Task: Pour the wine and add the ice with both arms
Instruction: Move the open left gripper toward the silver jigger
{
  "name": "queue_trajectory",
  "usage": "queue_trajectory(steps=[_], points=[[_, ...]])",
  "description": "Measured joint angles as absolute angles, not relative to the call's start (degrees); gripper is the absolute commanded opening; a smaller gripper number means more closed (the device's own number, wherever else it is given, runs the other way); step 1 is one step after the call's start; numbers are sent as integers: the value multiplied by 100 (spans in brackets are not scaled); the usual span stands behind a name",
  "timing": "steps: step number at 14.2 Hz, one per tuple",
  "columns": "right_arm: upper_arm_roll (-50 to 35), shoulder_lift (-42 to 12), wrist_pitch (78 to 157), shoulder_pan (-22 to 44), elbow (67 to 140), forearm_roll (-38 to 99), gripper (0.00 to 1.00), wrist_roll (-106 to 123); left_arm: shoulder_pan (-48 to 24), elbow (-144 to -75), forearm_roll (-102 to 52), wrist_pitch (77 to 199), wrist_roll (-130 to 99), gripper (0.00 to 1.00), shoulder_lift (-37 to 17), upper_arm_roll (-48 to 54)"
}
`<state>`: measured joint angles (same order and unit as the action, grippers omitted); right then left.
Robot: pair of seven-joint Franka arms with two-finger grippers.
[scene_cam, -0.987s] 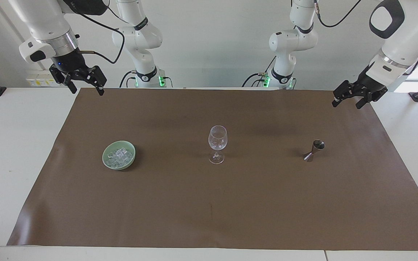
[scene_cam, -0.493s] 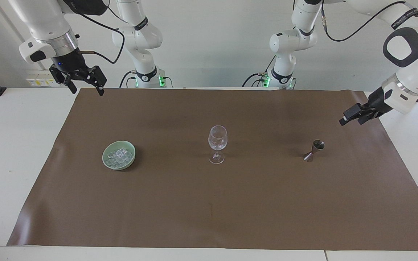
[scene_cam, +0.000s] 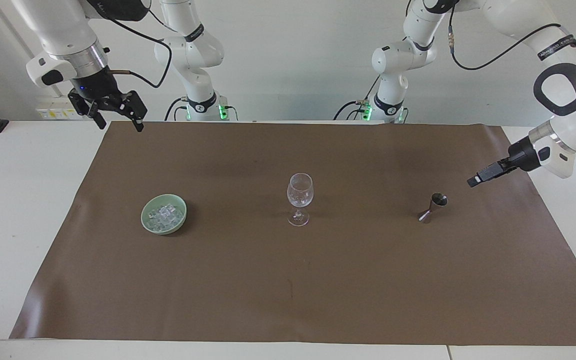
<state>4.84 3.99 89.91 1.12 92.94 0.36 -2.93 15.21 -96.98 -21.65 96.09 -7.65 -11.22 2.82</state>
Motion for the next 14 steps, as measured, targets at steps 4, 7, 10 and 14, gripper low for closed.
queue_trajectory(steps=[4, 7, 10, 14], points=[[484, 399, 8991, 112, 9294, 37, 100, -293, 1724, -9941, -2821, 9701, -1474, 100, -1294, 280], [484, 399, 8991, 112, 9294, 37, 100, -293, 1865, -9949, -3306, 9711, -2051, 100, -1593, 279], [484, 399, 8991, 112, 9294, 37, 100, -293, 1970, -9951, -3692, 9730, -2471, 100, -1874, 279], [484, 399, 8991, 112, 9295, 37, 100, -293, 2115, -9952, -4095, 9818, -2943, 100, -2184, 278]])
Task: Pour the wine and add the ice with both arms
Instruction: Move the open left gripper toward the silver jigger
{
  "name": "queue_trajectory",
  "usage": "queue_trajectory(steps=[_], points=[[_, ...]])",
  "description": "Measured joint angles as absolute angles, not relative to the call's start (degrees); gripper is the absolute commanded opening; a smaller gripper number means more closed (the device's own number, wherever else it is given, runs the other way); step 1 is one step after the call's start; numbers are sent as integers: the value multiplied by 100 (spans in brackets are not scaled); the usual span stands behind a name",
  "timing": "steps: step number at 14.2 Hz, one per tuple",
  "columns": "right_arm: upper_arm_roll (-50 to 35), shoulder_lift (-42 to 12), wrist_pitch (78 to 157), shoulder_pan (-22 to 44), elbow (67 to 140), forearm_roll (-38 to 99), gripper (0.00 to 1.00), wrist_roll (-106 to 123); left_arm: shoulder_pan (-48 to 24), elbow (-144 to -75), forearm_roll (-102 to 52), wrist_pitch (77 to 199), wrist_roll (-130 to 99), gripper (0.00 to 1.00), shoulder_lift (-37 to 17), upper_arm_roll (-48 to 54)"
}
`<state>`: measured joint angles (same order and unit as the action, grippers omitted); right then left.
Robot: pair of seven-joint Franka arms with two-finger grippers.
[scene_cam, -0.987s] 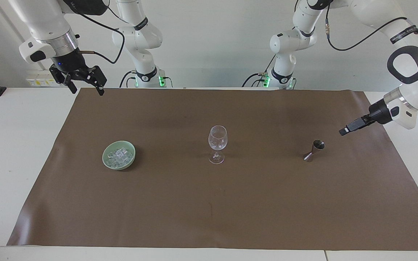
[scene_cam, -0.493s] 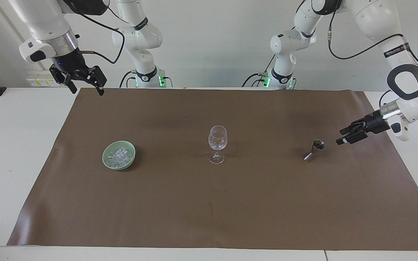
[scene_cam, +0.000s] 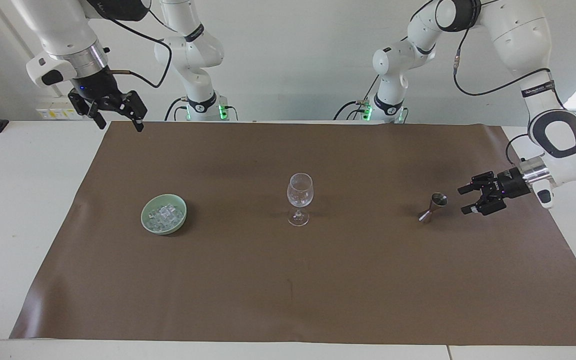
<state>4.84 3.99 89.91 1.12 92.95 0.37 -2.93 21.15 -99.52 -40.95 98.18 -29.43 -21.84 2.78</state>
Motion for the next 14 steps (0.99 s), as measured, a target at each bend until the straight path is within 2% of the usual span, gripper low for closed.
queue_trajectory(steps=[5, 9, 14], points=[[484, 399, 8991, 112, 9295, 37, 100, -293, 2225, -9978, -4621, 9842, -3521, 100, -2429, 278], [484, 399, 8991, 112, 9295, 37, 100, -293, 2517, -10081, -5152, 9810, -3582, 100, -2857, 280], [484, 399, 8991, 112, 9295, 37, 100, -293, 2607, -10534, -5941, 9757, -3582, 100, -3197, 306]])
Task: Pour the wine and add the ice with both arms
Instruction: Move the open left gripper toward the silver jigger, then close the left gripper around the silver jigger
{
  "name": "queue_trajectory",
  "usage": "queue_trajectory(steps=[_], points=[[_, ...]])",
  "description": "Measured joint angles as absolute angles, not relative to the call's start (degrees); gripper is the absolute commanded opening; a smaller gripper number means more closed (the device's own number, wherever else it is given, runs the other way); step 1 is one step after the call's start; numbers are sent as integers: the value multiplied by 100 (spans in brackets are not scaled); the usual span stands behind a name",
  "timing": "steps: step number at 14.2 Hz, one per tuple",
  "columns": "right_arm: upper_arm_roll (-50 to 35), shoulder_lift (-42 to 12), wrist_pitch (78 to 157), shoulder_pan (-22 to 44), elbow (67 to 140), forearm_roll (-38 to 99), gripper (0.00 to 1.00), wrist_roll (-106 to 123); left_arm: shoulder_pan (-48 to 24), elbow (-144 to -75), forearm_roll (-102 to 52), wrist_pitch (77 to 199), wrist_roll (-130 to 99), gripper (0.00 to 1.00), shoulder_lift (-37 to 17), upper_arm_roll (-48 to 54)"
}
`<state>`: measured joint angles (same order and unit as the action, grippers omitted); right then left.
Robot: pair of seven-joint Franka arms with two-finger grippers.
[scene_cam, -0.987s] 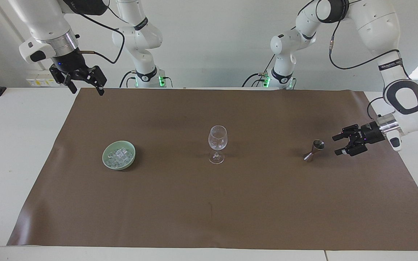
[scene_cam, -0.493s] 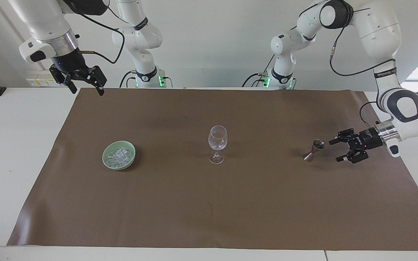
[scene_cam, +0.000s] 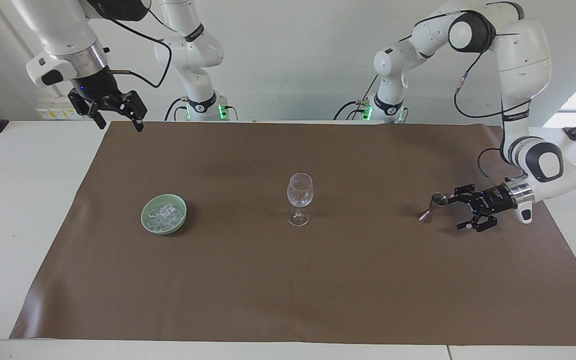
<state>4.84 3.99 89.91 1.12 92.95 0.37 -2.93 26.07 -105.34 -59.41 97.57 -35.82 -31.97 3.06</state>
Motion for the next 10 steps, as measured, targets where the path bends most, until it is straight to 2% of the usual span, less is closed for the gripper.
queue_trajectory(steps=[10], points=[[484, 399, 8991, 112, 9296, 37, 100, -293, 2766, -11089, -7053, 9289, -3588, 100, -3306, 298]])
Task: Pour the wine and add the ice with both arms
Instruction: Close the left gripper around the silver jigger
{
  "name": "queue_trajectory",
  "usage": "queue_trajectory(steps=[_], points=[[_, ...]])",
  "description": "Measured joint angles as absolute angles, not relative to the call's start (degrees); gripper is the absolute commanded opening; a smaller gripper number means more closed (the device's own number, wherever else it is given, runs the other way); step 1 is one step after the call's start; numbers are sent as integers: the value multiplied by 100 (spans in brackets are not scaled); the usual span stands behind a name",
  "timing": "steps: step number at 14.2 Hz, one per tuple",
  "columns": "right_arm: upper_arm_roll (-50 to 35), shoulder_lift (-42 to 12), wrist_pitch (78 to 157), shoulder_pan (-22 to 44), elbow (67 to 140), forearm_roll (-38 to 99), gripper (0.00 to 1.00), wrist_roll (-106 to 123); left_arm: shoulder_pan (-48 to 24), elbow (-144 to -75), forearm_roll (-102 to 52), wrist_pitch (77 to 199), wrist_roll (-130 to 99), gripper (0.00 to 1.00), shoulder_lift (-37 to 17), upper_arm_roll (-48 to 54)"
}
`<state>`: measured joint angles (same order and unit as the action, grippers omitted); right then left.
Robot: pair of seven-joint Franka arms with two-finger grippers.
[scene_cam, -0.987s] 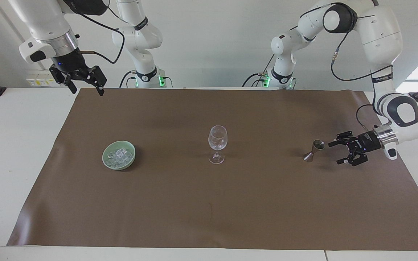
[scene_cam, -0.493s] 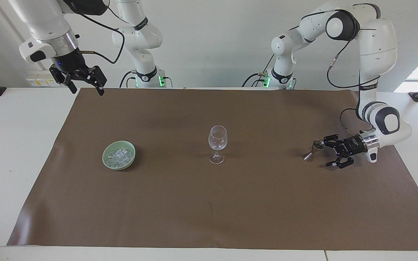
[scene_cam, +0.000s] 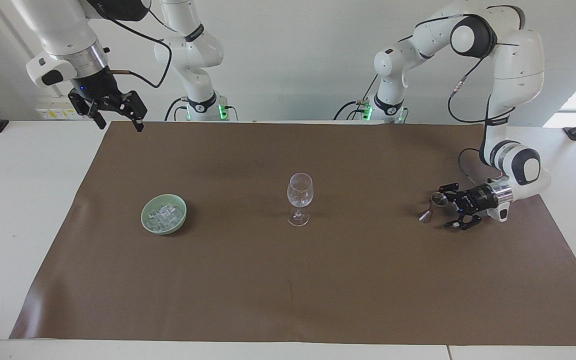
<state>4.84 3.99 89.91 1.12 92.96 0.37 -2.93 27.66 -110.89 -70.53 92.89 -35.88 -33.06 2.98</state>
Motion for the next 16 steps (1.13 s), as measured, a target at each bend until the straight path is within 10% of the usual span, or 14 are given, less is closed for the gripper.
queue_trajectory(steps=[16], points=[[484, 399, 8991, 112, 9296, 37, 100, -293, 2638, -11190, -7493, 9014, -3589, 100, -3303, 377]])
